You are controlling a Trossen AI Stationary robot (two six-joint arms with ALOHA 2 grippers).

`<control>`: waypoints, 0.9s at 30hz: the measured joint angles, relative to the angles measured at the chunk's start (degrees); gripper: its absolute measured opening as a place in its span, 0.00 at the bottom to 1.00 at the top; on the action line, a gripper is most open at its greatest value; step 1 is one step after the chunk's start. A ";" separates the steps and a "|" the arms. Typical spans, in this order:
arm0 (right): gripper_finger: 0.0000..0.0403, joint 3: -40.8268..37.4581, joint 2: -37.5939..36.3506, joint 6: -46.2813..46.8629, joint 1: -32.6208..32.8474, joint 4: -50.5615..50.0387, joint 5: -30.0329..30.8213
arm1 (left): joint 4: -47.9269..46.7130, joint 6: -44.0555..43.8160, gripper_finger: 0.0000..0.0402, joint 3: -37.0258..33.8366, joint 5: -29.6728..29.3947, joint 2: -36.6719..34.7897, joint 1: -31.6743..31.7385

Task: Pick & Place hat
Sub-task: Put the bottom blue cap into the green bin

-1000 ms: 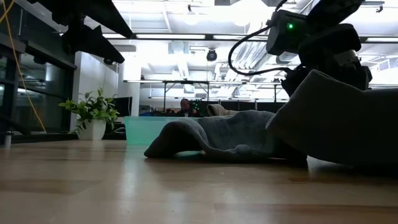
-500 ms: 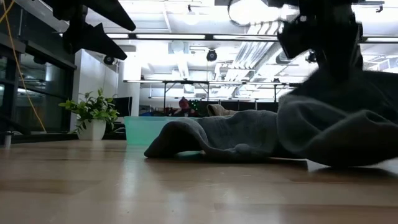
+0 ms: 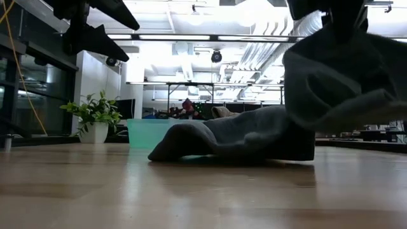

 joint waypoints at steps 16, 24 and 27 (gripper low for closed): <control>0.01 17.15 0.00 -7.08 1.65 -10.57 19.62 | 9.73 -0.47 0.69 0.04 0.86 0.00 0.00; 0.01 21.06 -0.02 -17.12 1.65 -10.02 33.77 | 11.69 -9.11 0.69 0.09 0.86 -0.02 0.00; 0.01 21.34 -0.02 -20.32 1.59 -8.85 37.96 | 11.72 -12.26 0.69 0.09 0.86 -0.02 0.00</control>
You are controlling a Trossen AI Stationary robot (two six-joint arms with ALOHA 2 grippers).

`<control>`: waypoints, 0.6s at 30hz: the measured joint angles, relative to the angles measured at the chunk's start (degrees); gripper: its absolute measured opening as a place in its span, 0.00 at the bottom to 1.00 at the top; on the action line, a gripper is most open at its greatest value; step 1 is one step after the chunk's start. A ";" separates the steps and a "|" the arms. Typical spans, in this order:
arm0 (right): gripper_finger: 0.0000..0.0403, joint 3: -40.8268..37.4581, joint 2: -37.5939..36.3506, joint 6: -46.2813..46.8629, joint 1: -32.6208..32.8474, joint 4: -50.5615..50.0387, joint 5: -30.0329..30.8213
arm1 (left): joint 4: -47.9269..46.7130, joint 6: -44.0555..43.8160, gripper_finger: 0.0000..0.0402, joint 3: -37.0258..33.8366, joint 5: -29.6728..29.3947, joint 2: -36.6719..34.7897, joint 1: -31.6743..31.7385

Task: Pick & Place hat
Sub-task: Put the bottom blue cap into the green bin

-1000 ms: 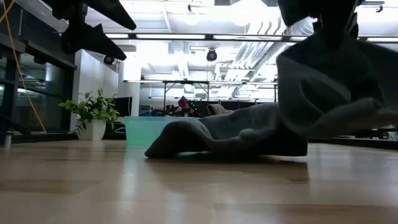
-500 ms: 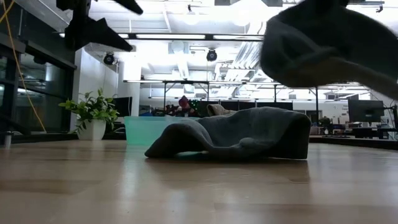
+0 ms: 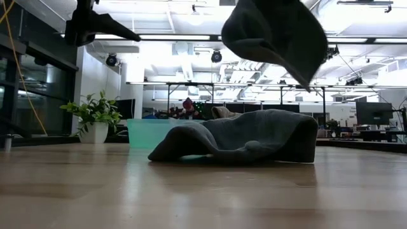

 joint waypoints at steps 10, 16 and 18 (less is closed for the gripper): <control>0.01 -0.04 0.02 -10.31 0.02 7.26 15.67 | 1.36 -12.15 0.69 0.00 -2.91 0.00 0.00; 0.01 -0.04 0.02 -19.03 0.02 15.45 22.73 | 1.38 -17.36 0.69 0.00 -4.78 0.00 0.02; 0.01 -0.04 0.02 -21.98 0.02 18.24 24.30 | 1.41 -19.22 0.69 0.00 -4.88 0.00 0.02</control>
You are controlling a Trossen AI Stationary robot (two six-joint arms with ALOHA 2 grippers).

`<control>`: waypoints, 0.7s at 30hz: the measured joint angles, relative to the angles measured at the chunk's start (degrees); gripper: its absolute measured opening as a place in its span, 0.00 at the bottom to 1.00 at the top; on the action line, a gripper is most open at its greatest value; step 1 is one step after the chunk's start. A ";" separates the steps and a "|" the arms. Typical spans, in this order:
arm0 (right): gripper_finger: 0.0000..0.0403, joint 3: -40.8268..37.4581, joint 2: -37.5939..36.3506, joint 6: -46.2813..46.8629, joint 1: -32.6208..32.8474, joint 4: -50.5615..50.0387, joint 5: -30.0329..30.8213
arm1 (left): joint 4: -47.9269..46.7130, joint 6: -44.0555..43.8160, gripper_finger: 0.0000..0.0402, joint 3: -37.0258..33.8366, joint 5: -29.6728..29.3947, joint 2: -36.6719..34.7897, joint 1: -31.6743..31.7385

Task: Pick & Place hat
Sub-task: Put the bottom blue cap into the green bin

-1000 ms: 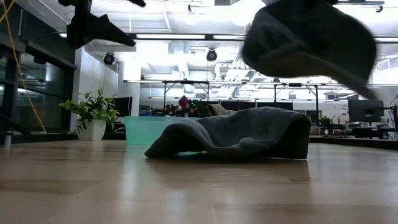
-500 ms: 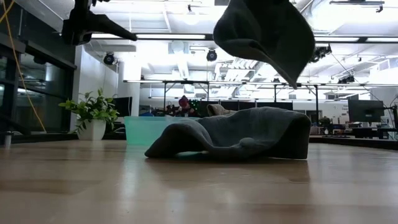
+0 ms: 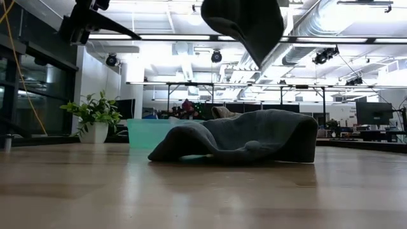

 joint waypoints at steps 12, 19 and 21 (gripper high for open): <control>0.01 -0.04 0.02 -12.50 0.00 12.31 5.77 | 8.75 -1.92 0.69 0.00 -6.88 0.00 0.53; 0.01 -0.04 0.04 -18.59 0.00 18.02 4.47 | 11.87 -10.61 0.69 -0.02 0.03 0.00 6.10; 0.01 -0.04 0.04 -20.46 0.00 19.74 3.98 | 13.27 -11.62 0.69 -0.02 2.54 0.00 8.02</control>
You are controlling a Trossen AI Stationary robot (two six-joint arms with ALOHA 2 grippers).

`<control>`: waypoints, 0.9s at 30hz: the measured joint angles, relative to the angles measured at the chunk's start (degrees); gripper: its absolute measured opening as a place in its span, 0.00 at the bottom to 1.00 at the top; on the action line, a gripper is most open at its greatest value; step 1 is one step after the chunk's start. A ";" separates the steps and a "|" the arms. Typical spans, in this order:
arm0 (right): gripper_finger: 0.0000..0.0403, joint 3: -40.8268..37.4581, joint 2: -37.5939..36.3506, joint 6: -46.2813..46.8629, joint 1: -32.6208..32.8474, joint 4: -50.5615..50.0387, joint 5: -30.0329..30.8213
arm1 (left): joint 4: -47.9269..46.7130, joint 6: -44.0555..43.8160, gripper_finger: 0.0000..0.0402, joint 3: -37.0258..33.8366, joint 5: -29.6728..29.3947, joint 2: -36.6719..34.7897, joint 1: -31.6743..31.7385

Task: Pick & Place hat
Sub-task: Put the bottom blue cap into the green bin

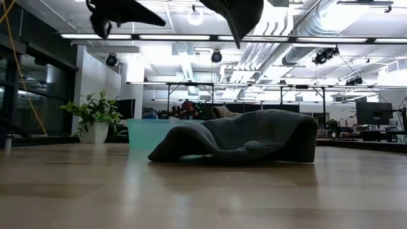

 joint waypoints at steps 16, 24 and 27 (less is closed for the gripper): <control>0.01 -0.02 0.02 -19.58 -0.06 20.73 2.01 | 24.12 -0.62 0.69 -0.02 13.12 0.00 12.93; 0.01 -0.02 0.02 -23.83 -2.17 24.62 2.02 | 33.98 -0.49 0.69 -0.02 16.04 0.02 14.85; 0.01 -0.02 0.04 -23.57 -3.27 24.30 1.99 | 35.60 4.49 0.69 -0.02 15.92 0.02 14.85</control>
